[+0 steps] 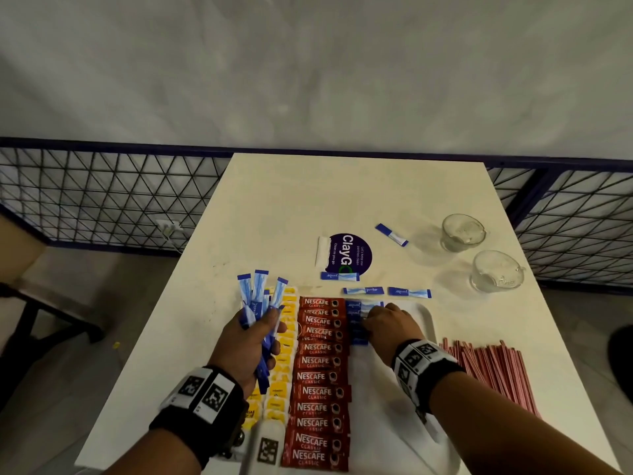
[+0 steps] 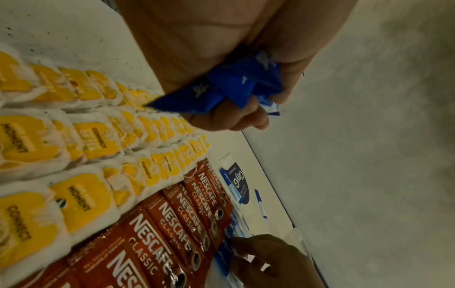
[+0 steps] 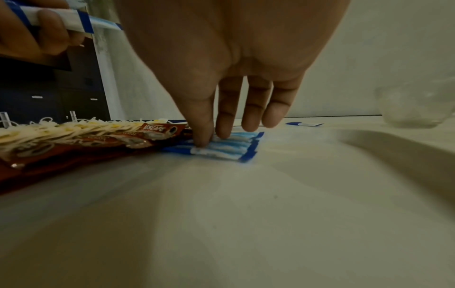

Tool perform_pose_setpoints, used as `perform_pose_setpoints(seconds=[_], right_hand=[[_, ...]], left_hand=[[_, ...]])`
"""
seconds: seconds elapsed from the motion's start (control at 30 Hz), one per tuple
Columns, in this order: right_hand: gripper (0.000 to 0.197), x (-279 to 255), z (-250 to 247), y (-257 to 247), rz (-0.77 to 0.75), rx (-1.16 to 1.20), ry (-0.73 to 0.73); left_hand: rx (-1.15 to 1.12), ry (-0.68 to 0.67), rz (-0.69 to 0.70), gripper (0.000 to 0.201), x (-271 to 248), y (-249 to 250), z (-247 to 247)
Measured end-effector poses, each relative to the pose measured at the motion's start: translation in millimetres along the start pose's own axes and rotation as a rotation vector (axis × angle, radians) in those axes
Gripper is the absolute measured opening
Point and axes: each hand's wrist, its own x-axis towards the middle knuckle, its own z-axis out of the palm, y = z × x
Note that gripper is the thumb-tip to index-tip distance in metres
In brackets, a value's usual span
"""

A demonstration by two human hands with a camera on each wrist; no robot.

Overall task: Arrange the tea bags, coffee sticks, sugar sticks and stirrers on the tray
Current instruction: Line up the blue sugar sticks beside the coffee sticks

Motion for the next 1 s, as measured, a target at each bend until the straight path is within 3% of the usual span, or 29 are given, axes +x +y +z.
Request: perform_pose_setpoints(seconds=[0.2, 0.27, 0.37, 0.57, 0.83, 1.0], right_hand=[[0.027, -1.0, -0.2, 4.0, 0.062, 0.106, 0.032], [0.027, -5.4, 0.6, 12.2, 0.216, 0.183, 0.069], [0.035, -11.8, 1.7, 22.7, 0.442, 0.309, -0.025], [0.021, -5.9, 7.2, 18.4, 0.431, 0.154, -0.116], [0.021, -1.6, 15.3, 20.8, 0.434, 0.236, -0.06], [0.027, -14.7, -5.2, 14.5, 0.442, 0.293, -0.036]], left_hand=[[0.005, 0.011, 0.004, 0.013, 0.0, 0.6, 2.2], [0.011, 0.012, 0.001, 0.013, -0.2, 0.6, 2.9], [0.01, 0.007, 0.001, 0.013, -0.5, -0.1, 4.4], [0.016, -0.008, 0.002, 0.012, -1.3, -1.0, 9.1], [0.032, -0.011, -0.001, 0.015, 0.8, -2.1, 6.1], [0.037, -0.034, -0.017, 0.014, -0.8, -2.1, 5.9]])
